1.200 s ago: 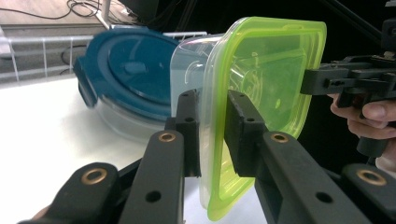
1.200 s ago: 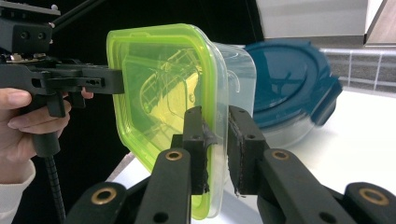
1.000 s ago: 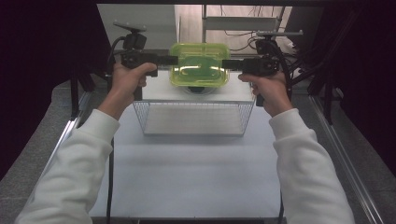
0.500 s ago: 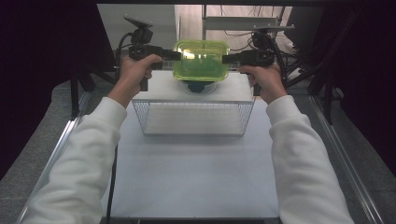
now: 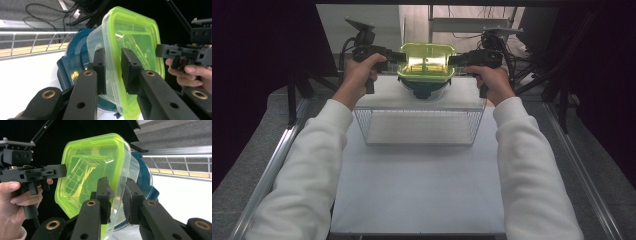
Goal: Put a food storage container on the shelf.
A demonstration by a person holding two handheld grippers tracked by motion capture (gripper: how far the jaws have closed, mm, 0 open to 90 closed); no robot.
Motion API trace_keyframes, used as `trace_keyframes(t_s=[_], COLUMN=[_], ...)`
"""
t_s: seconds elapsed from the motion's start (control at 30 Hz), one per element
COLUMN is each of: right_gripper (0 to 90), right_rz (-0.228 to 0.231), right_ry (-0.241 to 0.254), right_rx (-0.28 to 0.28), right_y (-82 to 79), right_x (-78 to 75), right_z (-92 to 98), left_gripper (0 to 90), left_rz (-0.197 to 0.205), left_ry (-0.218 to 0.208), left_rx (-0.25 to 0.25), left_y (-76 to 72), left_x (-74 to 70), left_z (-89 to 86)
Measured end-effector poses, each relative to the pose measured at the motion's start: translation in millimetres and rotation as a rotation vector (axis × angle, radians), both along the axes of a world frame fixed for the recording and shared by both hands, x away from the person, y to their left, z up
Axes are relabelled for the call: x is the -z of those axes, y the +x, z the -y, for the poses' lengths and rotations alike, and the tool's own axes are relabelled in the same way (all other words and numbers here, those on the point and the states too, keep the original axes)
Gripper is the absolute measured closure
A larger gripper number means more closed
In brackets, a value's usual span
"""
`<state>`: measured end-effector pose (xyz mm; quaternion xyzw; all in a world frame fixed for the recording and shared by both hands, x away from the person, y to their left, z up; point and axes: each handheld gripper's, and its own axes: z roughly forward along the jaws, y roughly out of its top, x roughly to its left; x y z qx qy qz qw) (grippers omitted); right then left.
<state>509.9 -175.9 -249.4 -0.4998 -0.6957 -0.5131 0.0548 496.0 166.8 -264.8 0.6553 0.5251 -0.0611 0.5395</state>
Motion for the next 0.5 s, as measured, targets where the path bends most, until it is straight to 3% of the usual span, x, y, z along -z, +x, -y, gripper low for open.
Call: trace_keyframes(t_s=[0.07, 0.1, 0.27, 0.5], right_gripper=[72.1, 71.0, 69.4, 68.3], right_rz=[-0.012, -0.032, -0.066, -0.083], right_ry=[0.008, 0.034, 0.088, 0.116], right_rx=[0.006, 0.02, 0.04, 0.048], right_y=[4.5, 9.0, 15.2, 16.0], right_x=[3.4, 7.8, 13.5, 16.0], right_z=[-1.0, -0.9, 0.9, 2.1], left_gripper=[74.6, 73.6, 71.3, 68.7], left_rz=[-0.017, -0.037, -0.05, -0.048], left_ry=[-0.013, -0.032, -0.08, -0.091], left_rx=[-0.005, -0.009, -0.005, -0.007], left_y=[5.0, 9.3, 16.9, 17.5], left_x=[2.3, 5.2, 13.2, 15.1], left_z=[-0.7, -1.6, -4.6, -4.7])
